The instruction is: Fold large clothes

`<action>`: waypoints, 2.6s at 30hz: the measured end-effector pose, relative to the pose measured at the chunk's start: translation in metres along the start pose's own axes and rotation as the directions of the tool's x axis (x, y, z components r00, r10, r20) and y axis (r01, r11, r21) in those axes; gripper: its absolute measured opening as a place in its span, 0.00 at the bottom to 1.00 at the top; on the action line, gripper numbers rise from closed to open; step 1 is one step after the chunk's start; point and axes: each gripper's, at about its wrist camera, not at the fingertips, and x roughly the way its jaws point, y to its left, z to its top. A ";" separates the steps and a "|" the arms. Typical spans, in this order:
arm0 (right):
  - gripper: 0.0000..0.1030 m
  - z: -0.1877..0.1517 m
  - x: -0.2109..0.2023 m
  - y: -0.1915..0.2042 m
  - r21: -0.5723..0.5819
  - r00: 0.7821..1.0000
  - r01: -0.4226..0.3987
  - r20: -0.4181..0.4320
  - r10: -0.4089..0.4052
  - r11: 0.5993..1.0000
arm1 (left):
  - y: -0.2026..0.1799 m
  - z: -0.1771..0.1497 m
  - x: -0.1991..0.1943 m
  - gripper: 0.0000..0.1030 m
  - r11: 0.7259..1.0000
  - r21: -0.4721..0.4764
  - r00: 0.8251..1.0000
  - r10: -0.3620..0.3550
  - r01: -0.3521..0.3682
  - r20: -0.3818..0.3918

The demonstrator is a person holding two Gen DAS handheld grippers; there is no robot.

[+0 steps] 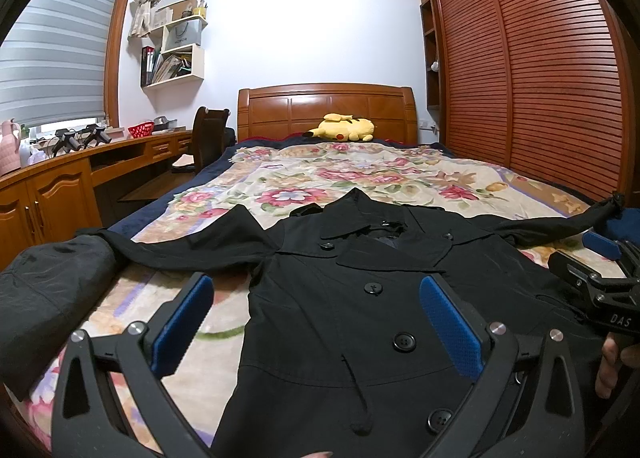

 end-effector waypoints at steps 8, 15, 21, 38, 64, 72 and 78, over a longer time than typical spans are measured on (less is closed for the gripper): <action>1.00 0.001 0.000 0.000 -0.005 1.000 -0.002 0.000 0.002 1.000 | 0.003 0.001 0.000 1.00 1.000 -0.003 1.000 -0.002 0.002 -0.007; 1.00 0.006 -0.001 0.015 -0.022 0.998 -0.054 -0.012 0.054 0.998 | 0.017 0.003 0.004 1.00 1.000 -0.007 0.999 -0.002 0.002 -0.039; 1.00 0.009 -0.001 0.033 -0.030 0.995 -0.100 -0.024 0.099 0.995 | 0.028 0.009 0.005 1.00 1.000 0.007 0.998 0.013 -0.013 -0.060; 1.00 0.020 0.020 0.067 -0.077 0.984 -0.171 -0.054 0.167 0.982 | 0.086 0.013 0.023 1.00 0.997 0.021 0.986 0.080 -0.077 -0.150; 1.00 0.043 0.121 0.131 -0.144 0.932 -0.333 -0.204 0.301 0.932 | 0.207 0.013 0.171 0.99 0.990 -0.096 0.927 0.064 -0.107 -0.369; 1.00 0.033 0.134 0.126 -0.116 0.911 -0.362 -0.256 0.324 0.925 | 0.238 0.011 0.222 0.91 0.974 -0.149 0.896 0.091 -0.171 -0.435; 1.00 0.031 0.138 0.121 -0.102 0.906 -0.368 -0.263 0.332 0.924 | 0.260 0.013 0.253 0.91 0.953 -0.183 0.876 0.135 -0.244 -0.463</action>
